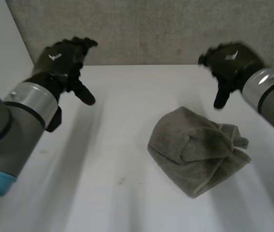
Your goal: Fold the towel.
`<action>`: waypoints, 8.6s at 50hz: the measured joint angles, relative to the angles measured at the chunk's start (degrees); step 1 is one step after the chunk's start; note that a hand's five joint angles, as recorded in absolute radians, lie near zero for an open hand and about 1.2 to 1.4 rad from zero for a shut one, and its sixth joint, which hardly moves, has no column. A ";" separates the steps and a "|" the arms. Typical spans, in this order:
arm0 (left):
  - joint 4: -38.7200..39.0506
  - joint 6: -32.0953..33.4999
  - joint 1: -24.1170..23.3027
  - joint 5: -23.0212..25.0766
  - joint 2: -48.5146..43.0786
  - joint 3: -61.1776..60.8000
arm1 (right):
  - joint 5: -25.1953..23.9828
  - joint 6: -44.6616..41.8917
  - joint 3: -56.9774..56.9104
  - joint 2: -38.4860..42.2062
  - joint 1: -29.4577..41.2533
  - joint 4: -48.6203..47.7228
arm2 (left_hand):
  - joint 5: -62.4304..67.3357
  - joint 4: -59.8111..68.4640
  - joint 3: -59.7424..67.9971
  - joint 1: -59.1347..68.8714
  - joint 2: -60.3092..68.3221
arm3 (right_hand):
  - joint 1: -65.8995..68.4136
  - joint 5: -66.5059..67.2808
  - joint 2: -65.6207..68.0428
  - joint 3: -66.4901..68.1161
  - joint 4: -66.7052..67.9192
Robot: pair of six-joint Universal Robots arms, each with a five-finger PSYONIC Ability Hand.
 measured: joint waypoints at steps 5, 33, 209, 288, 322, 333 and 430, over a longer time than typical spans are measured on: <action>-0.09 -0.03 -0.67 -0.07 -1.91 -0.46 | -0.35 -1.13 -0.05 7.33 -0.15 3.39 | 0.00 0.00 0.00 0.53 0.00 | 0.00 0.00 0.00 0.00 0.00; 0.14 0.18 10.72 -0.38 7.92 -11.50 | -3.07 5.62 -2.99 19.41 17.25 -21.76 | 0.00 -0.89 -0.99 0.01 -1.04 | 41.21 50.40 52.72 55.13 54.57; 3.22 29.57 4.11 3.40 3.02 -15.07 | -8.45 3.70 23.20 -1.83 5.67 -4.00 | 1.79 2.46 2.66 3.42 2.35 | 0.38 0.49 -0.50 -0.18 -0.25; -0.05 30.22 -3.54 6.17 5.61 8.10 | -29.56 22.14 15.73 7.92 -9.56 -8.89 | 57.65 58.88 58.67 57.02 58.71 | 0.38 0.23 -0.50 -0.18 -0.26; -1.03 30.06 0.47 6.47 13.74 0.98 | -5.96 44.73 9.88 13.29 0.05 -20.95 | 57.85 58.88 58.71 57.53 58.77 | -2.14 0.23 -0.50 -0.18 -0.25; -0.96 30.07 0.55 6.53 13.73 -0.55 | -0.92 45.21 11.42 10.31 1.04 -20.59 | 57.85 58.89 58.71 57.53 58.77 | 33.04 38.17 38.60 40.76 39.77; -1.97 26.85 9.99 7.78 7.90 -8.01 | -7.63 -18.56 -2.05 -5.72 -6.35 19.79 | 57.86 58.90 58.73 57.92 58.80 | 43.57 52.40 53.30 55.33 54.83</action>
